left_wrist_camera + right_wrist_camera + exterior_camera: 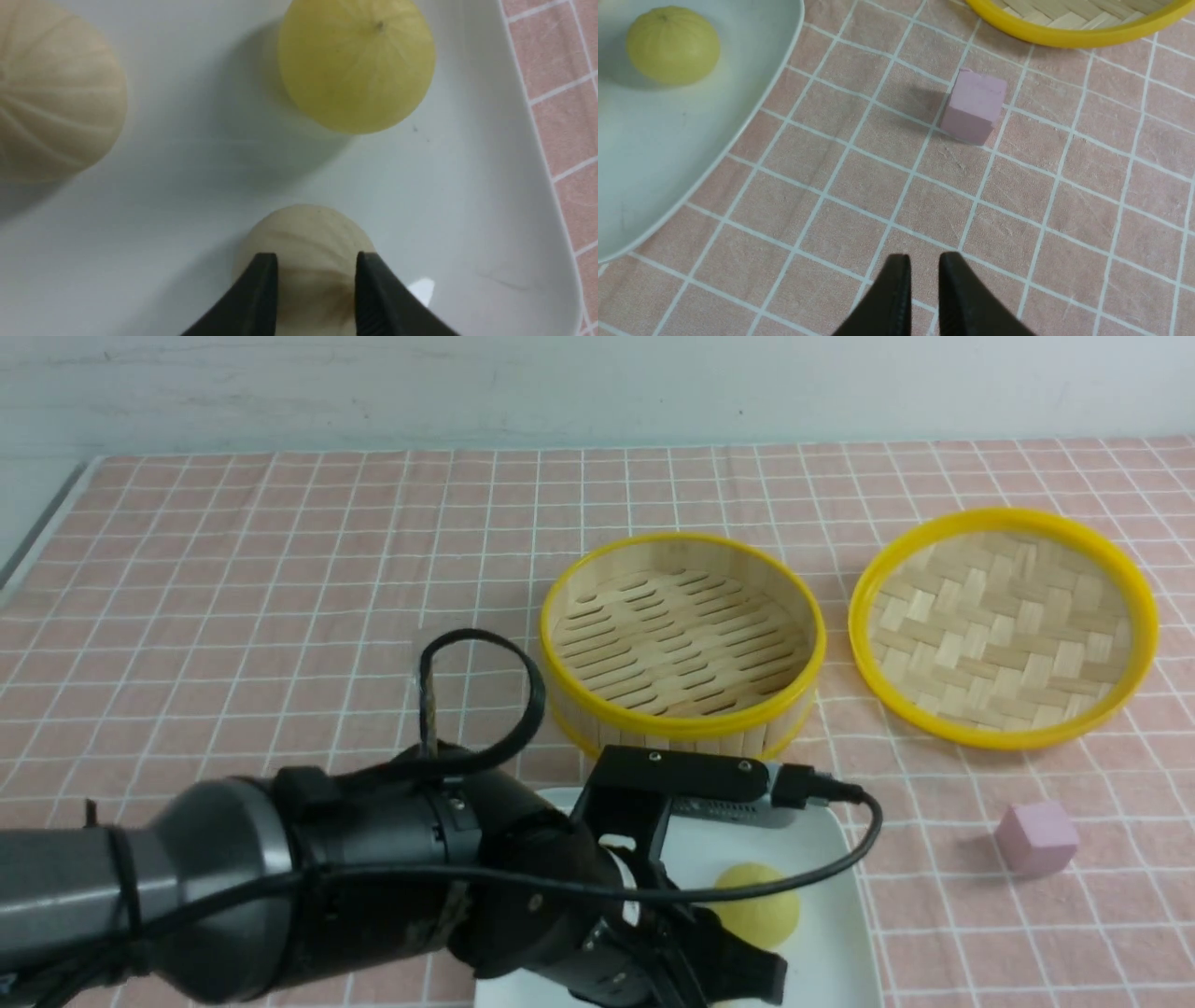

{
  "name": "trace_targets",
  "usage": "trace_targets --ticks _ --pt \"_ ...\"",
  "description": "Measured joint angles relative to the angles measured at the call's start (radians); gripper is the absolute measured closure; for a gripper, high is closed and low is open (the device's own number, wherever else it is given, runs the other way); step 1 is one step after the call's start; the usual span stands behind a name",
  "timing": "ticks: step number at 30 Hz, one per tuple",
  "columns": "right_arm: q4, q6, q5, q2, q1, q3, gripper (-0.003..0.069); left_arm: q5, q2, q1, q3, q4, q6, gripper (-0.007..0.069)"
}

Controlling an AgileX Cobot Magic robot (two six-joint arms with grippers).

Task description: Put the steamed buns into the plate on the pink tablecloth.

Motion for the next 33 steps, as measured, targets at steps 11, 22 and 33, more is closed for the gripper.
trace_targets --ticks 11,22,33 --pt "0.006 0.002 0.094 -0.001 0.0 -0.071 0.0554 0.262 -0.164 0.018 -0.241 0.163 -0.022 0.0408" --pt "0.094 -0.021 0.316 -0.16 0.0 -0.271 0.0673 0.295 -0.178 0.018 -0.251 0.261 -0.022 0.0623" --pt "0.033 -0.024 -0.223 -0.284 0.0 -0.02 0.0669 0.303 -0.178 0.018 -0.251 0.267 -0.022 0.0623"
